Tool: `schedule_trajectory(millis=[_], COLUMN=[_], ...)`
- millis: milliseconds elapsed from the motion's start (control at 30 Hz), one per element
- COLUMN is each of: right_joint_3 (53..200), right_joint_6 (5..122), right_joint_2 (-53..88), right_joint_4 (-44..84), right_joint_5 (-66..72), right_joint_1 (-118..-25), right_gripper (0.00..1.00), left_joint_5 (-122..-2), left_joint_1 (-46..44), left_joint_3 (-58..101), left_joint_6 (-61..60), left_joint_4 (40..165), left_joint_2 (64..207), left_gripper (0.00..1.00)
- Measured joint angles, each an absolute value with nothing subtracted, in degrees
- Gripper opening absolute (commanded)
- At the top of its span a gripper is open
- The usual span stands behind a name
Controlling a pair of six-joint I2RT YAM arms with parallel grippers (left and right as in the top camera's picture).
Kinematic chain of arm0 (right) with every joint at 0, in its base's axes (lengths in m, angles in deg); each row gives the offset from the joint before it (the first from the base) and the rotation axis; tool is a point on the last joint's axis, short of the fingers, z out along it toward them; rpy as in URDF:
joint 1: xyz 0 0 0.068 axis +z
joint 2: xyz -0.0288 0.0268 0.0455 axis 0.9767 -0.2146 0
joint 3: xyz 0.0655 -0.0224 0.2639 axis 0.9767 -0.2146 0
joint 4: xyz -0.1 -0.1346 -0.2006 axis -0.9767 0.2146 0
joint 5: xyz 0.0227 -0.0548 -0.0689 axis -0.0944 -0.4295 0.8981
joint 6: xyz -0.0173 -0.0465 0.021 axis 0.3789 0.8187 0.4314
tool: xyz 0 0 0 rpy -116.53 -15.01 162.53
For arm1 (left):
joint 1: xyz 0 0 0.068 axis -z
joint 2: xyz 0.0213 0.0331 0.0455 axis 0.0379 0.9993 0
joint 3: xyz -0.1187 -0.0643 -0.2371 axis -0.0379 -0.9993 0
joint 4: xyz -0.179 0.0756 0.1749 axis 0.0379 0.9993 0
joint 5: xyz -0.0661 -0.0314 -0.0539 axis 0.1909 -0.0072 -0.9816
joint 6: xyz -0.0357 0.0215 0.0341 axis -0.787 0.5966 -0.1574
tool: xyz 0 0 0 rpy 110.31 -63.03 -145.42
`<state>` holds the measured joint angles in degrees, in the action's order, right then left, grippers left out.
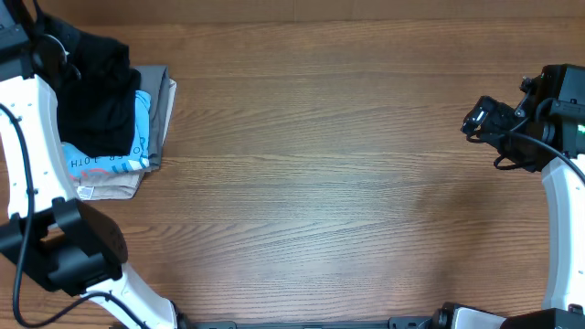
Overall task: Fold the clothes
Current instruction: 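Lower the bundle onto the folded clothes stack and open the left gripper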
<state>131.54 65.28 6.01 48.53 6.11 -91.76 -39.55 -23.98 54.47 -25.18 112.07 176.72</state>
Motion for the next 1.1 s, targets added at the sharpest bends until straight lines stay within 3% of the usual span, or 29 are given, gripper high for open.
schedule_trajectory(millis=[433,533,633,700,1000,1067,1100], right_joint_3=[131.5,131.5,131.5,131.5,131.5,131.5,131.5], right_joint_6=[65.3,65.3,65.3,65.3,65.3,65.3,65.3], right_joint_2=[6.0,6.0,6.0,6.0,6.0,6.0,6.0], right_joint_4=[48.5,48.5,48.5,48.5,48.5,48.5,48.5], right_joint_5=[6.1,6.1,6.1,6.1,6.1,6.1,6.1], right_joint_1=[-91.8,-91.8,-91.8,-91.8,-91.8,-91.8,-91.8], right_gripper=[1.00,1.00,1.00,1.00,1.00,1.00,1.00], left_joint_5=[-39.9,-39.7,-38.3,-37.6,-45.1,-47.4,-48.6], left_joint_1=[-27.0,-28.2,-29.4,-30.2,-35.8,-36.7,-37.0], left_joint_3=[54.6,54.7,54.8,54.8,54.9,54.9,54.9], left_joint_6=[-23.9,-23.4,-23.4,-22.7,-17.5,-15.4,-14.2], left_joint_4=[122.7,126.8,130.5,132.9,139.3,138.9,138.8], left_joint_2=[178.7,178.7,178.7,178.7,178.3,177.2,176.5], left_gripper=[0.04,0.31,0.73,0.86,0.87,0.74,0.56])
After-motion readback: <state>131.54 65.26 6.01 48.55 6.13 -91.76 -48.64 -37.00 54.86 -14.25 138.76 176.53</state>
